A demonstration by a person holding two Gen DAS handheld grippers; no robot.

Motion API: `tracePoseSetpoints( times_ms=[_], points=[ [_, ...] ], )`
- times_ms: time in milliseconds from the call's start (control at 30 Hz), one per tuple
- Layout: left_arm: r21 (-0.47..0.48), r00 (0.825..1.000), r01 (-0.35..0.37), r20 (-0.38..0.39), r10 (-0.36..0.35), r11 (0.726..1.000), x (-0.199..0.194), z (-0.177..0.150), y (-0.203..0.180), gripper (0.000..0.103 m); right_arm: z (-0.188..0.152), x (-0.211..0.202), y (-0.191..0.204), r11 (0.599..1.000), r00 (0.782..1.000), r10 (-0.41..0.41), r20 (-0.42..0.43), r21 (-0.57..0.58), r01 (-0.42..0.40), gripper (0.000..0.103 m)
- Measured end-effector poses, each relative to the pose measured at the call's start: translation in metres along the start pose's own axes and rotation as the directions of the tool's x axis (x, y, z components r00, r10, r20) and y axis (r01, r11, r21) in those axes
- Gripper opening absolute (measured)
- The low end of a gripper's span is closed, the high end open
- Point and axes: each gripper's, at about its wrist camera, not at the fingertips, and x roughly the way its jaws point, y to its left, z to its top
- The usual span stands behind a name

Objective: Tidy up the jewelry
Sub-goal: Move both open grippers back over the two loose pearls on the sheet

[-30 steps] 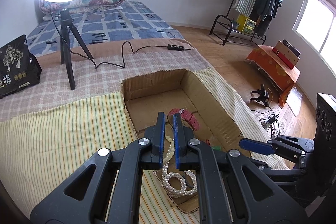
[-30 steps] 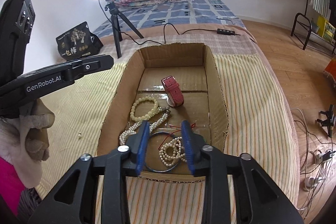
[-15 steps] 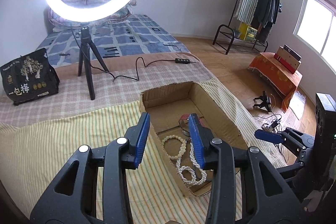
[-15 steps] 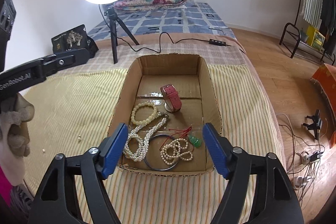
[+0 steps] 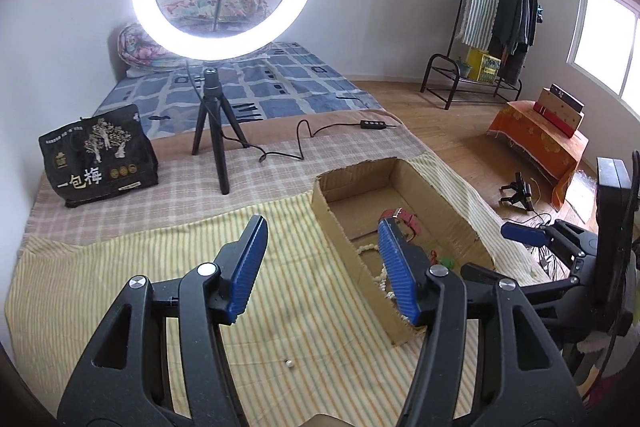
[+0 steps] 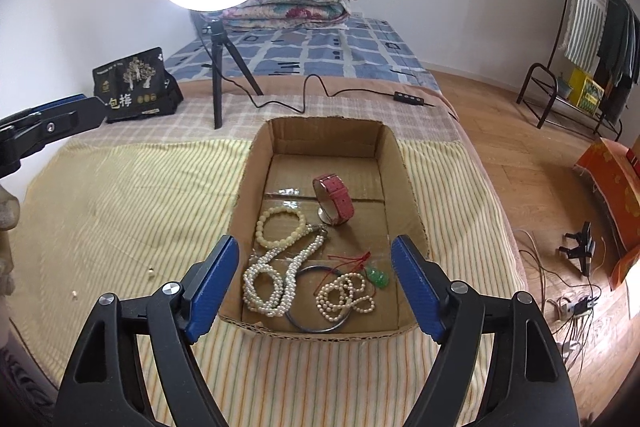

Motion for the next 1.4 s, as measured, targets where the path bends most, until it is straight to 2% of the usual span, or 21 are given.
tracePoseSetpoints(
  times_ms=[333,700,933,1067,1300,1367,1400],
  points=[
    [0.023,0.999,-0.046,0.003,0.046,0.999,-0.028,-0.018,0.025,0.059,0.005,0.001,0.03,0.999,0.999,0.016,0.04,-0.052,-0.014,0.078],
    [0.025,0.996,-0.09,0.002,0.09,0.996,-0.049,-0.038,0.061,0.059,0.014,0.006,0.068,0.988,0.992,0.099,0.074,-0.125,-0.089,0.078],
    [0.003,0.994,-0.109,-0.022,0.109,0.994,-0.059,-0.053,0.09,0.059,0.019,0.018,0.095,0.977,0.988,0.15,0.042,-0.16,-0.142,0.078],
    [-0.029,0.993,-0.11,-0.043,0.108,0.994,-0.062,-0.063,0.109,0.059,0.02,0.027,0.103,0.971,0.979,0.201,-0.001,-0.135,-0.2,0.078],
    [-0.105,0.991,-0.084,-0.111,0.072,0.991,-0.064,-0.088,0.143,0.059,0.015,0.051,0.116,0.949,0.95,0.296,-0.105,-0.084,-0.305,0.078],
    [-0.123,0.991,-0.067,-0.126,0.051,0.99,-0.064,-0.097,0.148,0.059,0.011,0.054,0.119,0.943,0.942,0.312,-0.121,-0.086,-0.323,0.073],
    [-0.129,0.99,-0.055,-0.137,0.037,0.99,-0.065,-0.103,0.151,0.059,0.009,0.055,0.121,0.938,0.938,0.321,-0.129,-0.091,-0.334,0.068]
  ],
)
